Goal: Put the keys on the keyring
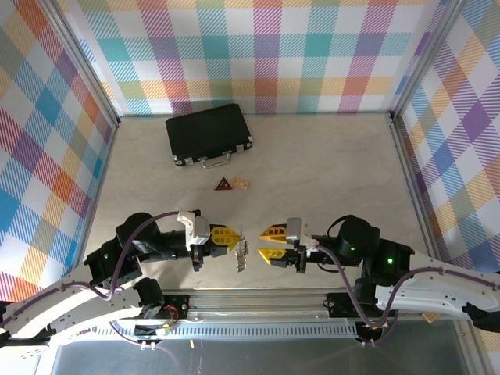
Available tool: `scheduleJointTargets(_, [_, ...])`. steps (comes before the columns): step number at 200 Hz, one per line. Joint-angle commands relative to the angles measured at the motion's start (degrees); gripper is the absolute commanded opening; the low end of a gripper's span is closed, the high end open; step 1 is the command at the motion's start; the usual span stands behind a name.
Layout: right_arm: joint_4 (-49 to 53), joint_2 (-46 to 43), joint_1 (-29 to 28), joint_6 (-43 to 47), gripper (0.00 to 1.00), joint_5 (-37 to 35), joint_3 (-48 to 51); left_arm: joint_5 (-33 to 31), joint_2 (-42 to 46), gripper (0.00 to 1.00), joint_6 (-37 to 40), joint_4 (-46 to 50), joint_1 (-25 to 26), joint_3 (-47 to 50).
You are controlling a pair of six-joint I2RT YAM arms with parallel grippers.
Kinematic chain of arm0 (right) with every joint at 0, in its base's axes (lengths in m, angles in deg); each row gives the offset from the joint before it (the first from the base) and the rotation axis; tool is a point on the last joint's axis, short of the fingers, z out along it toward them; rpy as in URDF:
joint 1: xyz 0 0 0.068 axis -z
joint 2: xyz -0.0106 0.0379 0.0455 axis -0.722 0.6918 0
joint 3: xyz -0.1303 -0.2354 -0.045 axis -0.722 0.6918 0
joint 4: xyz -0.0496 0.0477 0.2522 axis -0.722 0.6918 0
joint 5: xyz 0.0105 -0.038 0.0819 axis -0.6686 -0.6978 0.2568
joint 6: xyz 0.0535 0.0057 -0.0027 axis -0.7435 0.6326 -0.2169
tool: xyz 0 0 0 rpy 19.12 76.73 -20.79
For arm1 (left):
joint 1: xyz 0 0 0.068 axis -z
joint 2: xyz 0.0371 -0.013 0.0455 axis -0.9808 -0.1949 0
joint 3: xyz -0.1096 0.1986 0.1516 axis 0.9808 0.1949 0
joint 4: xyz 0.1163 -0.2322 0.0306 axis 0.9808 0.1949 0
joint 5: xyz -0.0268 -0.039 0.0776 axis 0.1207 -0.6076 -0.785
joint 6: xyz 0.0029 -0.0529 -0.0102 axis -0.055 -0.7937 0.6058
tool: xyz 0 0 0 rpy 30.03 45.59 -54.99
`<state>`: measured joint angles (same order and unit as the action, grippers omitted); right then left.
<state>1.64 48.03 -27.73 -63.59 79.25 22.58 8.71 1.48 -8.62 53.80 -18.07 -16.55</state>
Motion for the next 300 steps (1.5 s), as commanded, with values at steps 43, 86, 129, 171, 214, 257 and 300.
scheduleJointTargets(43, [0.75, 3.11, -0.31, -4.99, 0.31, 2.11, -3.74, 6.37, 0.76, 0.0, -3.3, -8.82, 0.49, 2.83])
scheduleJointTargets(86, [0.3, 5.68, -0.4, -4.64, 0.33, 3.79, -4.53, 6.93, -0.07, 0.0, -3.19, -8.86, 0.49, 2.39])
scheduleJointTargets(129, [-1.17, 5.73, -0.4, -4.7, 0.27, 4.55, -4.2, 6.54, -0.44, 0.0, -3.03, -8.48, 0.49, 2.17])
scheduleJointTargets(171, [-2.2, 6.0, -0.4, -4.84, 0.22, 3.9, -3.83, 7.1, -0.86, 0.0, -3.08, -8.56, 0.49, 1.95])
scheduleJointTargets(214, [-2.45, 6.25, -0.32, -5.07, 0.21, 3.11, -3.65, 7.42, -0.85, 0.0, -3.21, -8.47, 0.49, 2.07])
scheduleJointTargets(257, [-2.57, 7.56, -0.37, -5.28, 0.17, 3.4, -3.83, 6.93, -0.88, 0.0, -2.98, -8.08, 0.49, 2.0])
scheduleJointTargets(300, [-2.07, 7.4, -0.33, -4.99, 0.04, 2.98, -3.89, 6.21, -0.68, 0.0, -2.44, -6.92, 0.53, 1.92])
